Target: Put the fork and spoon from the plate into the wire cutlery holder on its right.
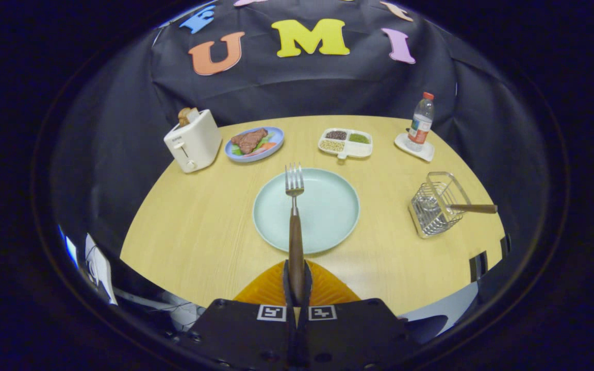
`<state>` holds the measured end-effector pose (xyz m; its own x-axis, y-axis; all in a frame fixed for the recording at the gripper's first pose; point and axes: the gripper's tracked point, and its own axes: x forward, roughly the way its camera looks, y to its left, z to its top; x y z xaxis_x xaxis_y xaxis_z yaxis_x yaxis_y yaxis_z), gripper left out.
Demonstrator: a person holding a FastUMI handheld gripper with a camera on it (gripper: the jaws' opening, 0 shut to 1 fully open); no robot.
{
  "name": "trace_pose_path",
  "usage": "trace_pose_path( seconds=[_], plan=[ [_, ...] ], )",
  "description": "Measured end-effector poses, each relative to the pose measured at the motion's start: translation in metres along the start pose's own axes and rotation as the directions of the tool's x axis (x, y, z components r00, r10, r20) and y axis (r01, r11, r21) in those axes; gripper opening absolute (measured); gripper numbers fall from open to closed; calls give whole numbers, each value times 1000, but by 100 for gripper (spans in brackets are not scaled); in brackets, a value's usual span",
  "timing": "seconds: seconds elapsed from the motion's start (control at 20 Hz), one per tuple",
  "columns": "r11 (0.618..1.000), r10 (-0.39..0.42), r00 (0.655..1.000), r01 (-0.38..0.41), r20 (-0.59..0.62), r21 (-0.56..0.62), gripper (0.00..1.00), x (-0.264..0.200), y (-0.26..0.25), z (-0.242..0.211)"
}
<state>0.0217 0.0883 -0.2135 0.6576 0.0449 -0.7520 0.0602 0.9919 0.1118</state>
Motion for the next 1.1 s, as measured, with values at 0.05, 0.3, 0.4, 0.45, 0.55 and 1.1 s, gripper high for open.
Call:
trace_pose_path(
  seconds=[0.05, 0.3, 0.4, 0.45, 0.55, 1.1],
  plan=[
    [1000, 0, 1000, 0, 12, -1, 1, -7, -5, 2],
    [1000, -4, 997, 4, 83, 10, 1, -38, -36, 9],
    [1000, -9, 995, 7, 96, 26, 1, -44, -53, 10],
    [999, -9, 995, 6, 98, 35, 1, -47, -62, 11],
    [998, -20, 995, 15, 102, 53, 1, -50, -83, 12],
    [988, -85, 991, 71, 99, 134, 1, -62, -187, 16]
  ],
)
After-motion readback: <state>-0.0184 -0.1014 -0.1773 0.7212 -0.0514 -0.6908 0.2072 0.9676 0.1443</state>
